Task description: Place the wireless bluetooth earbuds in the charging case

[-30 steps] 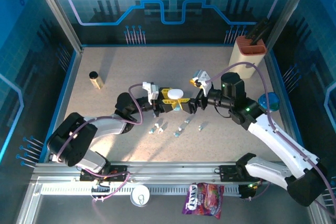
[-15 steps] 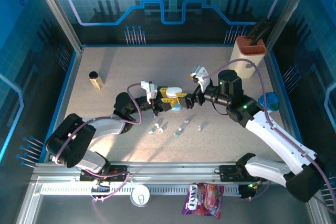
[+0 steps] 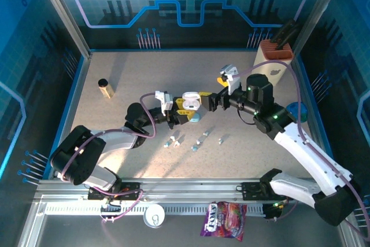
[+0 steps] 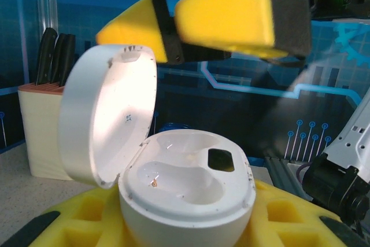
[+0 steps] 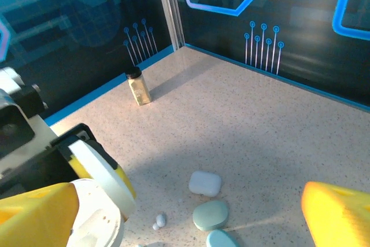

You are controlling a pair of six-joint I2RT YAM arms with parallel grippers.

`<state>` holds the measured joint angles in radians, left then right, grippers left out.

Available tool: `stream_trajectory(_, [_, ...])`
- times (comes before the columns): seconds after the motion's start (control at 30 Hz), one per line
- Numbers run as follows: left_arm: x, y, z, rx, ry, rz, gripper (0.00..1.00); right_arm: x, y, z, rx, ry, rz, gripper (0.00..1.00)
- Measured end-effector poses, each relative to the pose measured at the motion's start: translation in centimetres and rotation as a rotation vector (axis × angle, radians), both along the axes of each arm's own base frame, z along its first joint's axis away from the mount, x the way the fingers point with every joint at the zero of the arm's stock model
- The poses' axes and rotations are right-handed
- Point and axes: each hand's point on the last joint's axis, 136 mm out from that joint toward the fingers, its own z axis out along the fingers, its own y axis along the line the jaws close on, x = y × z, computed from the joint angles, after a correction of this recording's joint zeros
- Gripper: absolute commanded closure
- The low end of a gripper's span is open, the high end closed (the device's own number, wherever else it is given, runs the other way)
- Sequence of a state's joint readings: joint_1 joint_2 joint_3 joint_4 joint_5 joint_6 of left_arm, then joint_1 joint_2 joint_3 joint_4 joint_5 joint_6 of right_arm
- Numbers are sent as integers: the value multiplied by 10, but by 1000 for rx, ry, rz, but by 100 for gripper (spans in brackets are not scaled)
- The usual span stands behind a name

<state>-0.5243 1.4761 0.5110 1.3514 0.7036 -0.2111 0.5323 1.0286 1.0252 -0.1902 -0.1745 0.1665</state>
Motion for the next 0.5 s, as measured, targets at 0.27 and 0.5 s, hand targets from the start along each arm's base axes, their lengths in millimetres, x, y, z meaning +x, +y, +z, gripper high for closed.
stream_trajectory(0.27, [16, 16, -3, 5, 11, 59, 68, -12, -34, -19, 138, 111, -113, 1])
stream_trajectory(0.5, [29, 39, -1, 4, 11, 133, 69, -13, -27, -109, 154, 450, -168, 11])
